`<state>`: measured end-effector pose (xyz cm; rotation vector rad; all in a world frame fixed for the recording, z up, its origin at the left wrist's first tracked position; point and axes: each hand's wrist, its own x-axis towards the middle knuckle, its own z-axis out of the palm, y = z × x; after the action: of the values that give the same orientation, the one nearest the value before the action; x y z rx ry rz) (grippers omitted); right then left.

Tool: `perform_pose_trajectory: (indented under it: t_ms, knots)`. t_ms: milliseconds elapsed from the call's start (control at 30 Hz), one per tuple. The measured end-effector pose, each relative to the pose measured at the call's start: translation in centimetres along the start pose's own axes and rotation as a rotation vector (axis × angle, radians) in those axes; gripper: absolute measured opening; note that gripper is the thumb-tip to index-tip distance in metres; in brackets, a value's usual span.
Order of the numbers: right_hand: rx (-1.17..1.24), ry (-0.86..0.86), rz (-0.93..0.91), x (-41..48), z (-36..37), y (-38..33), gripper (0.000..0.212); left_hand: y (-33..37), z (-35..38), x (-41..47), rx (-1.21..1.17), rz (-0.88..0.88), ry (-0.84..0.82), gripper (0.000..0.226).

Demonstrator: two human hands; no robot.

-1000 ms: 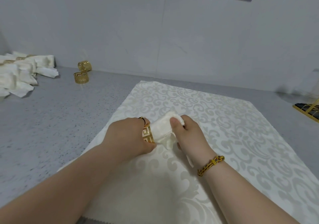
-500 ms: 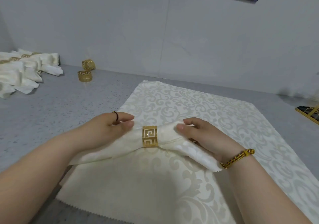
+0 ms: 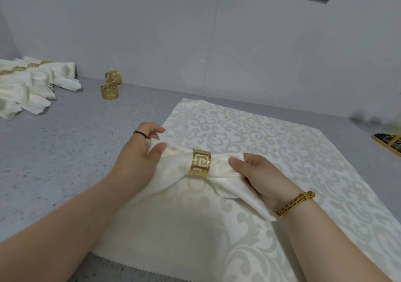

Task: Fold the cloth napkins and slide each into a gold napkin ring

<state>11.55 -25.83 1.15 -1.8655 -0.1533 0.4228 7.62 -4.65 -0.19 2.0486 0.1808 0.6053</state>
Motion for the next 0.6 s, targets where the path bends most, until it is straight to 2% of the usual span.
perform_pose_trajectory:
  t_ms: [133,233,300,367,600]
  knots:
    - [0.126,-0.045,0.193,-0.4,0.0,-0.7,0.019,0.3,1.0,-0.9,0.118,0.178,0.038,0.026]
    - [0.044,0.001,0.149,-0.4,-0.1,-0.3,0.024,-0.2,0.6,-0.3,0.040,0.061,-0.067,0.032]
    - [-0.099,0.092,0.056,-0.1,0.0,0.0,0.033,-0.6,-0.3,0.1,-0.031,-0.067,-0.185,0.045]
    - [-0.156,0.163,0.016,0.1,0.2,0.0,0.044,-0.8,-0.7,0.1,-0.002,-0.099,-0.300,0.055]
    - [-0.254,0.185,0.021,-0.2,0.0,-0.1,0.036,-0.1,-0.7,-0.4,0.012,-0.108,-0.355,0.065]
